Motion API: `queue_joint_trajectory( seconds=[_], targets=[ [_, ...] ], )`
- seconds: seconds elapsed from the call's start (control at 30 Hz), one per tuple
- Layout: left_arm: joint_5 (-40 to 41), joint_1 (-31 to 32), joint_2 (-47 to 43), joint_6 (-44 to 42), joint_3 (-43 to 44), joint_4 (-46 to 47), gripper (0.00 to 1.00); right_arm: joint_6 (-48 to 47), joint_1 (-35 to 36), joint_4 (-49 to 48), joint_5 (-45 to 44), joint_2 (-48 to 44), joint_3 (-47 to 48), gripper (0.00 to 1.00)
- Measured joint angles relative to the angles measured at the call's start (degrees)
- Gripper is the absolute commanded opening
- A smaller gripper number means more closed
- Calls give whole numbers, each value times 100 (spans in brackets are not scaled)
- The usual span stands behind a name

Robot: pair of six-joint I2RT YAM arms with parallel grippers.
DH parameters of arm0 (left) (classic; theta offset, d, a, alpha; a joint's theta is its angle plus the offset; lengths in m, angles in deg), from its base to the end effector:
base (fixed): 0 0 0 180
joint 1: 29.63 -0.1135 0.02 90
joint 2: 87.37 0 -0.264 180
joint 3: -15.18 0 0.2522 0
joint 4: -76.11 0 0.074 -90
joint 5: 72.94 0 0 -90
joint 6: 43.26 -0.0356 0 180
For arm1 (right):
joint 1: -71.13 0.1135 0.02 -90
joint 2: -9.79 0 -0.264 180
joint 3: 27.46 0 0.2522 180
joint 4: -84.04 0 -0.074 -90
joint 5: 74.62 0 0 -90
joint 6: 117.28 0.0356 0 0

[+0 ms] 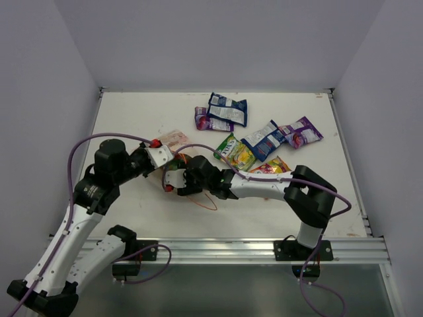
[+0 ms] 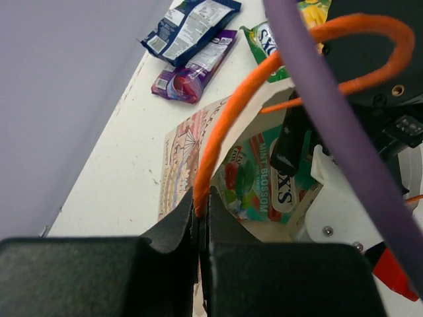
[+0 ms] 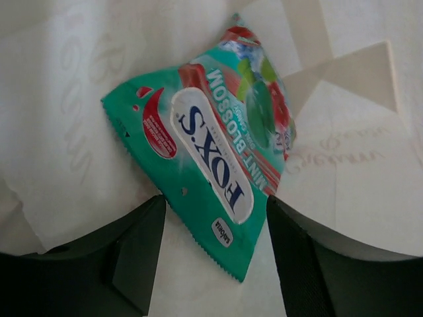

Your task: Take the snacks out of the paper bag

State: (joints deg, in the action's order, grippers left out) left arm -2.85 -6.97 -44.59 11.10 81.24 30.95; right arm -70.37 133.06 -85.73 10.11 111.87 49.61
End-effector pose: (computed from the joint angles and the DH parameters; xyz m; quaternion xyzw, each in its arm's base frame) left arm 0.1408 -0.0719 0.3524 0.4820 0.6655 -0.0800 0.5643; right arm 0.1879 0.3454 0.2019 -0.6910 0.5566 0.0349 0.4599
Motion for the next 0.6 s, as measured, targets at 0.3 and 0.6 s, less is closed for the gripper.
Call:
queue_joint_trajectory(
  seconds=[0.3, 0.6],
  targets=[
    [-323, -2, 17, 50, 46, -15, 0, -74, 31, -326, -101, 293, 2, 69],
    [-455, -2, 24, 55, 83, -133, 0, -212, 37, -811, -240, 693, 146, 60]
  ],
)
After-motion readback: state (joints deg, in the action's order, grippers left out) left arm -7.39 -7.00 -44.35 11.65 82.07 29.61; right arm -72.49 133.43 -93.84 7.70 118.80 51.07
